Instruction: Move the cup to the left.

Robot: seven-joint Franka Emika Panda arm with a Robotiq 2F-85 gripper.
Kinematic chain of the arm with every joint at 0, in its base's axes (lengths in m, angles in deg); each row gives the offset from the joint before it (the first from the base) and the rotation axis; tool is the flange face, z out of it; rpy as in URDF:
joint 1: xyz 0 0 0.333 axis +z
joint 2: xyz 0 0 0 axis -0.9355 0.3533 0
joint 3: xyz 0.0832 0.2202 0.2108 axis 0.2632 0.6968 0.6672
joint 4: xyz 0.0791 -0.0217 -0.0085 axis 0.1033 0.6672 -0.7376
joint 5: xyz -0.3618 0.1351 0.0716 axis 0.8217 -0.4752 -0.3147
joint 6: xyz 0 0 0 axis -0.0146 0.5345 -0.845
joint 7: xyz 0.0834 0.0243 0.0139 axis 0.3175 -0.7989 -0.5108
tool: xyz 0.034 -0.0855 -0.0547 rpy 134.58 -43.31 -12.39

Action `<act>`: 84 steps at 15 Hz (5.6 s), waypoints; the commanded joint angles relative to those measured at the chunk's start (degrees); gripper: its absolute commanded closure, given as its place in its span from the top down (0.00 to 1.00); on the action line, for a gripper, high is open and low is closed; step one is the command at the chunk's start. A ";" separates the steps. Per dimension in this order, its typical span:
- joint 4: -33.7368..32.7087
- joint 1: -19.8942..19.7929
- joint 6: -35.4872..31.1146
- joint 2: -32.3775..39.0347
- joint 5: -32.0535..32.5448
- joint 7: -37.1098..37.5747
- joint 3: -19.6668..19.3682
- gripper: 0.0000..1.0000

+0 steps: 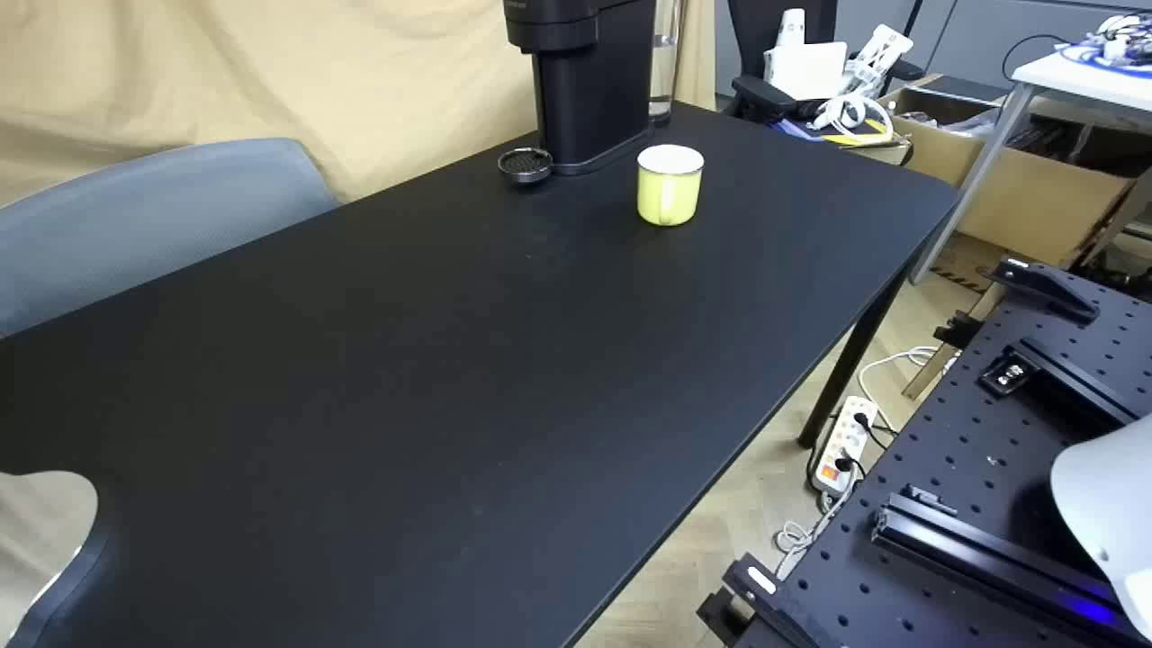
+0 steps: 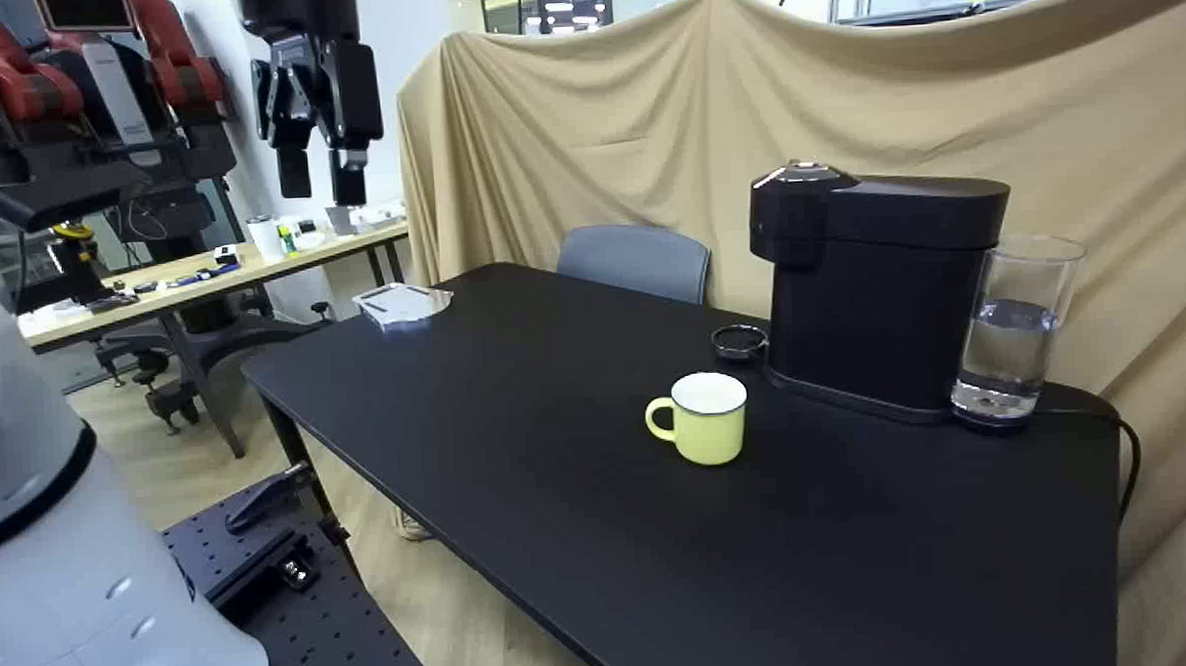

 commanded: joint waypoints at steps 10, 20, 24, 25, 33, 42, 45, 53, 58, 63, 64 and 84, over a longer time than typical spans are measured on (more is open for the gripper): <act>-0.09 0.02 0.06 0.04 0.00 0.02 0.00 1.00; -2.00 -4.90 -18.90 10.22 2.95 1.40 -2.69 1.00; -5.07 -8.99 -36.47 23.77 3.88 3.64 -4.94 1.00; -6.19 -9.72 -39.27 27.20 3.56 4.09 -5.42 1.00; -7.27 -10.21 -47.40 36.72 2.82 2.03 -7.06 1.00; -15.28 -7.93 -44.07 48.98 2.33 1.73 -5.97 1.00; -22.21 -7.52 -43.51 57.51 3.83 2.68 -5.87 1.00; -39.86 -7.63 -40.91 76.86 0.76 0.95 -5.02 1.00; -44.78 -7.11 -39.75 82.22 -0.13 1.70 -4.20 1.00; -44.92 -6.70 -40.15 83.39 -0.05 1.98 -4.26 1.00; -44.95 -6.77 -40.04 83.76 -0.22 1.99 -4.22 1.00; -42.81 -6.08 -40.08 81.87 0.47 2.17 -4.88 0.03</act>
